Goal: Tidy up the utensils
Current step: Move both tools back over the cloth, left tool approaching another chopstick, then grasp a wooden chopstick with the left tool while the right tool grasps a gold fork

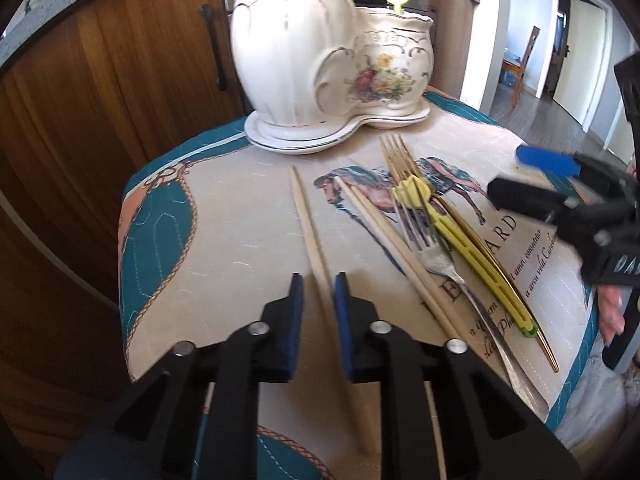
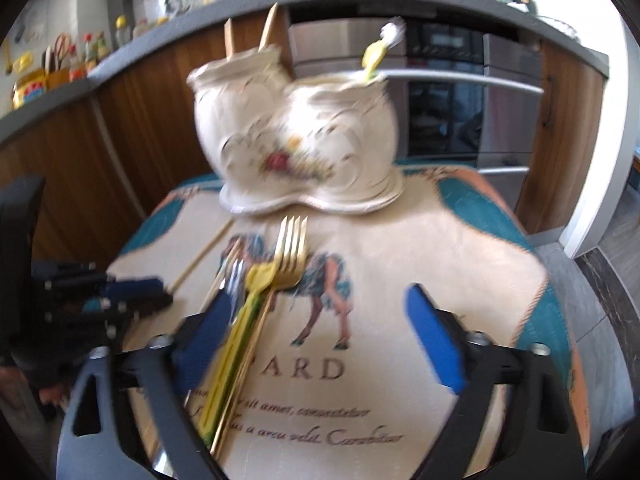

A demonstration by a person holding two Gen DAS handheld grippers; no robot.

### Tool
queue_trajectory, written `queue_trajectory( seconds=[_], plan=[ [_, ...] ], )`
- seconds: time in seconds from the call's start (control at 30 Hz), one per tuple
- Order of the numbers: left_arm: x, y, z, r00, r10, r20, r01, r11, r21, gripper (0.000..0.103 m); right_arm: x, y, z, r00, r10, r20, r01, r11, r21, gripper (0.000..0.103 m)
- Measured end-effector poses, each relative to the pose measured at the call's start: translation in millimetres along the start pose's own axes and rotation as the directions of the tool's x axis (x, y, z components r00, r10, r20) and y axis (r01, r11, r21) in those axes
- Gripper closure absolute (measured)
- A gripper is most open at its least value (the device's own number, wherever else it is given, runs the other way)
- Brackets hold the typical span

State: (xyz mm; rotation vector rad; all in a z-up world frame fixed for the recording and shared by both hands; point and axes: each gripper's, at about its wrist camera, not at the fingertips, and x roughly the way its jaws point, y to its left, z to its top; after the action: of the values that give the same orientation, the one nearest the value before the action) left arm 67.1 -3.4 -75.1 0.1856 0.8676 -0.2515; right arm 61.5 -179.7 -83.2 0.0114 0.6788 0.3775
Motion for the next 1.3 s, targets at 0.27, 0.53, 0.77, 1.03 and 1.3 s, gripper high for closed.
queue_trajectory(
  seconds=[0.27, 0.53, 0.77, 1.03, 1.3],
  plan=[
    [1, 0, -1, 1.000, 0.000, 0.007, 0.000, 1.000, -0.009, 0.093, 15, 17, -7, 0.995, 0.046, -0.092, -0.050, 0.998, -0.047, 0.067],
    [1, -2, 0, 1.000, 0.009, 0.015, -0.009, 1.000, -0.020, 0.093, 24, 30, -9, 0.991, 0.023, -0.135, -0.033, 0.997, -0.071, 0.075],
    [-1, 0, -1, 1.000, -0.004, 0.007, 0.004, 1.000, 0.006, 0.093, 16, 28, -10, 0.987, -0.006, -0.159, -0.025, 0.981, -0.191, 0.094],
    [-1, 5, 0, 1.000, 0.003, -0.012, -0.003, 1.000, 0.007, 0.093, 15, 4, -7, 0.982, -0.046, -0.182, 0.007, 0.978, -0.209, 0.093],
    [2, 7, 3, 0.999, 0.053, -0.014, -0.053, 0.998, -0.016, 0.074, 22, 1, -3, 0.984, -0.043, -0.173, 0.013, 0.985, -0.171, 0.087]
  ],
)
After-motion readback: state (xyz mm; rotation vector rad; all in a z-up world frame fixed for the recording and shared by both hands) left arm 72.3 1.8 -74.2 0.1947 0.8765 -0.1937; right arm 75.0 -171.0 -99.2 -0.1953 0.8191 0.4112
